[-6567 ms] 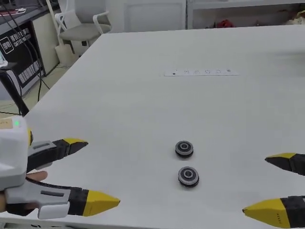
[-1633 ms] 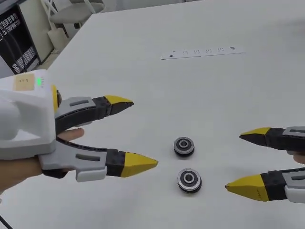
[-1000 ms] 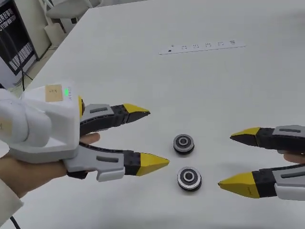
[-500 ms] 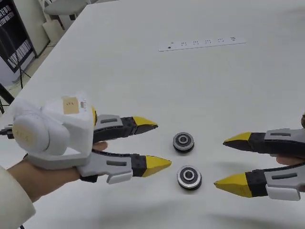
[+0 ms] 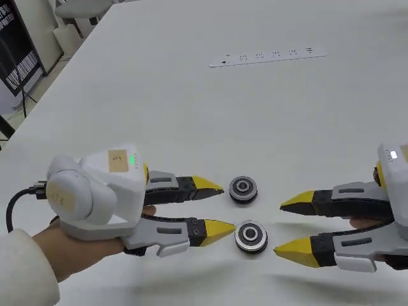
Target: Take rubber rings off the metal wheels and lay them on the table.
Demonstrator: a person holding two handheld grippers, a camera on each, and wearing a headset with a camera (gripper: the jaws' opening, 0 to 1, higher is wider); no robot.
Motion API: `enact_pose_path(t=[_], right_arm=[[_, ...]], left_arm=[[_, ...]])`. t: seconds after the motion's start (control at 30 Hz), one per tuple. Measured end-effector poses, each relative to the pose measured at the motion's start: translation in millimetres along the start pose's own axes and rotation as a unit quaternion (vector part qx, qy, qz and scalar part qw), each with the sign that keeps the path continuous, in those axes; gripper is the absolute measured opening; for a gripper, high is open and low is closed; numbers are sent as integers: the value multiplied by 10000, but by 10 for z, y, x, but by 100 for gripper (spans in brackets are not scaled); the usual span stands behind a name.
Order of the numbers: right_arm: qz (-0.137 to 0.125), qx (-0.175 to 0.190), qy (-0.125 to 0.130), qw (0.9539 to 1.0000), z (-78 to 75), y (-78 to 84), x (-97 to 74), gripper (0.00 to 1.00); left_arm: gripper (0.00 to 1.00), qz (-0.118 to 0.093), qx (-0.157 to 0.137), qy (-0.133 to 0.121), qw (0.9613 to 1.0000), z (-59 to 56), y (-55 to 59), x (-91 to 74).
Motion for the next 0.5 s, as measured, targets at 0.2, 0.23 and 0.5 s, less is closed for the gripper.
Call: enact_pose_path(t=[0.2, 0.23, 0.5], right_arm=[[136, -92, -145, 9998, 43, 41, 99, 33], [154, -103, -163, 9997, 48, 47, 115, 31], [264, -176, -181, 9993, 46, 92, 191, 27]], left_arm=[[29, 106, 61, 146, 9998, -87, 61, 114], [28, 109, 56, 169, 9998, -96, 68, 136], [25, 273, 166, 119, 9994, -85, 150, 244]])
Point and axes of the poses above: the centre of the closed fingertips' face, and the gripper's own axes: x roughly forward along the fingers, z roughly to its left, y roughly out of its underside, the point moved 4 cm from there along -x, roughly backward along the fingers, and after that the axes turned 11 degrees about -x, right-handed, at the moved point
